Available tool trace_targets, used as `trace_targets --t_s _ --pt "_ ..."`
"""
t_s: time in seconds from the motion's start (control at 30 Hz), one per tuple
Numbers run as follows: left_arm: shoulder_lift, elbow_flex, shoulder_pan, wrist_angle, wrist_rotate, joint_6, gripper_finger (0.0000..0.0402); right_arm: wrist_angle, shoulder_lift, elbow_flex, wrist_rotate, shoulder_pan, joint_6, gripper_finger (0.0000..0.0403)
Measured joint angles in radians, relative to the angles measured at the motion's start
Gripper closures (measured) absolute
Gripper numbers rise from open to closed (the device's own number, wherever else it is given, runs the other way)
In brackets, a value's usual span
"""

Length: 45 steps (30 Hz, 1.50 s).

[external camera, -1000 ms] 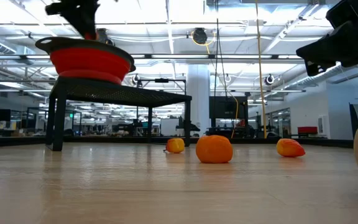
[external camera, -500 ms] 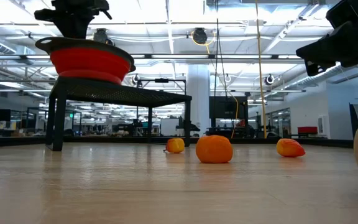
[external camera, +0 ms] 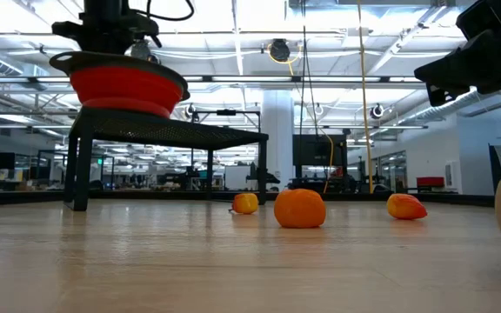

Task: Pick & Place Fruit
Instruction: Put the peach into the red strainer bowl on the shelf

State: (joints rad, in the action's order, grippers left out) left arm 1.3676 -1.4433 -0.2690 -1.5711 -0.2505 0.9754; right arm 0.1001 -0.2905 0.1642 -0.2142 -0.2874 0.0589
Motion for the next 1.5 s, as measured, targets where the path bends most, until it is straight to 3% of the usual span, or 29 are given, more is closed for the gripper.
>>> trace_targets --t_s 0.8,1.5 --pt "0.066 0.0 0.002 0.002 0.068 -0.031 0.0313 0.0 0.0 0.0 0.001 0.0 0.0 0.0403" --pt "0.066 0.0 0.049 0.001 0.038 -0.057 0.0313 0.0 0.0 0.0 0.002 0.0 0.0 0.0403"
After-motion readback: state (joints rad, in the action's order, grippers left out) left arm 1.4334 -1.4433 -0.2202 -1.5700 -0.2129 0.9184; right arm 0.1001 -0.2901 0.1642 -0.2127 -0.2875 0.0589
